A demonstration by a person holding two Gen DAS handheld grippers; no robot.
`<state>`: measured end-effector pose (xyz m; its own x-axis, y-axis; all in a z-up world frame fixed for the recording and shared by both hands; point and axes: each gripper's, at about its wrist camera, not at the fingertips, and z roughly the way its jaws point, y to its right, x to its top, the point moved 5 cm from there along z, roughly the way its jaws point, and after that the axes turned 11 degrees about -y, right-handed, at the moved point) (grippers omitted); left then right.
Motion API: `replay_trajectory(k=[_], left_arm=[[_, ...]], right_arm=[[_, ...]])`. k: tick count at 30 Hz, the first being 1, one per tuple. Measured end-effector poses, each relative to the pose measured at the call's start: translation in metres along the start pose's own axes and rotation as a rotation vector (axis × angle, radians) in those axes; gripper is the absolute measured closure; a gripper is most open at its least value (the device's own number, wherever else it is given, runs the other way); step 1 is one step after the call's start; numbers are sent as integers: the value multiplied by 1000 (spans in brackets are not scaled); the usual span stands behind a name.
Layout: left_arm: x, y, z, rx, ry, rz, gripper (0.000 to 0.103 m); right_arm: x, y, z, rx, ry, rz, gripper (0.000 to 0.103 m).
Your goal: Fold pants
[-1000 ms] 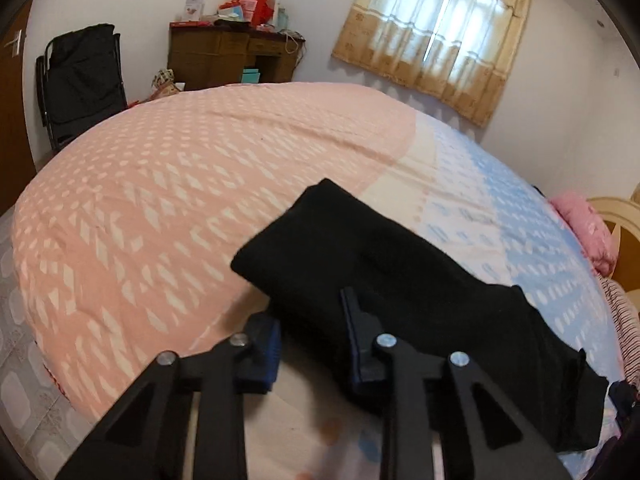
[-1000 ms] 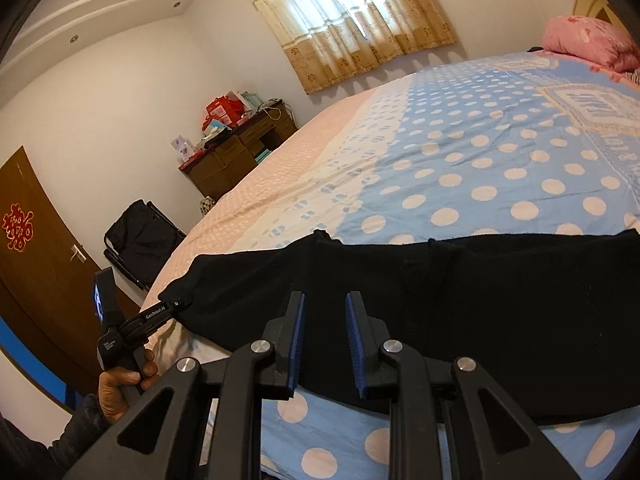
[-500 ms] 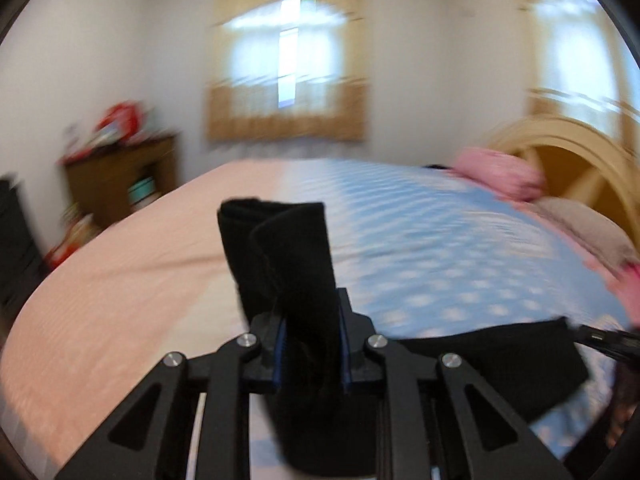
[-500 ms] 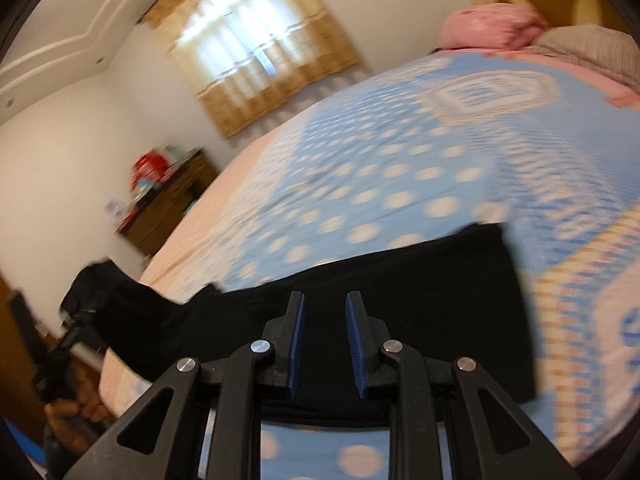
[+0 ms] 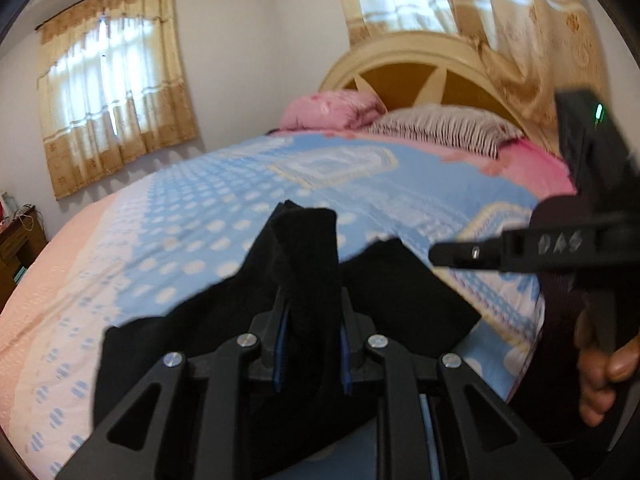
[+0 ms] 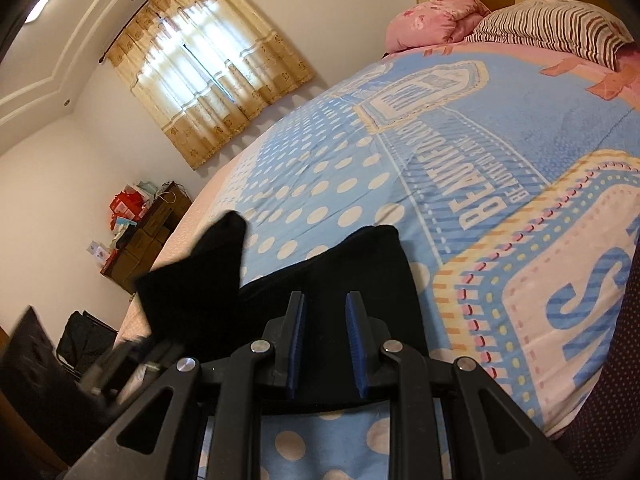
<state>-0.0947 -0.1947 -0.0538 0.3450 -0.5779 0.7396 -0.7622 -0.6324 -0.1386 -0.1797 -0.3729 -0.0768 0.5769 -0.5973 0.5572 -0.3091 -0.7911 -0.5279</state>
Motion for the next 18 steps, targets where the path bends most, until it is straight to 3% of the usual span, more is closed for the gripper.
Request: replay_trajectory(k=[7,8,9,10,11,12,14,18], left_arm=[[-15,8,14,-34,-63,27,79],[-17,9,18,-37,-78,30,73],[-18,11,18,-51,-95,26,69],[-19,9,17,-74,-116,15,64],[-20,8,15,-94,-127,3,51],[-20,3,10,-110,-130,-13,35],[-19,-12,-5,-104,-115,-45,20],[-19,-52,-39,-56,-53,-126,11]], right_arm=[[-1,2,5,96,-25,38,77],[-1,3,6,115,-32,54,64],[-1,3,7,140,-38,77,45],[-1,3,6,173,-39,98,38],[0,2,4,211,-31,113,34],[1,-1,3,240,-30,113,34],[2,-9,3,265,-39,90,34],[3,-23,25,214,-77,32,34]])
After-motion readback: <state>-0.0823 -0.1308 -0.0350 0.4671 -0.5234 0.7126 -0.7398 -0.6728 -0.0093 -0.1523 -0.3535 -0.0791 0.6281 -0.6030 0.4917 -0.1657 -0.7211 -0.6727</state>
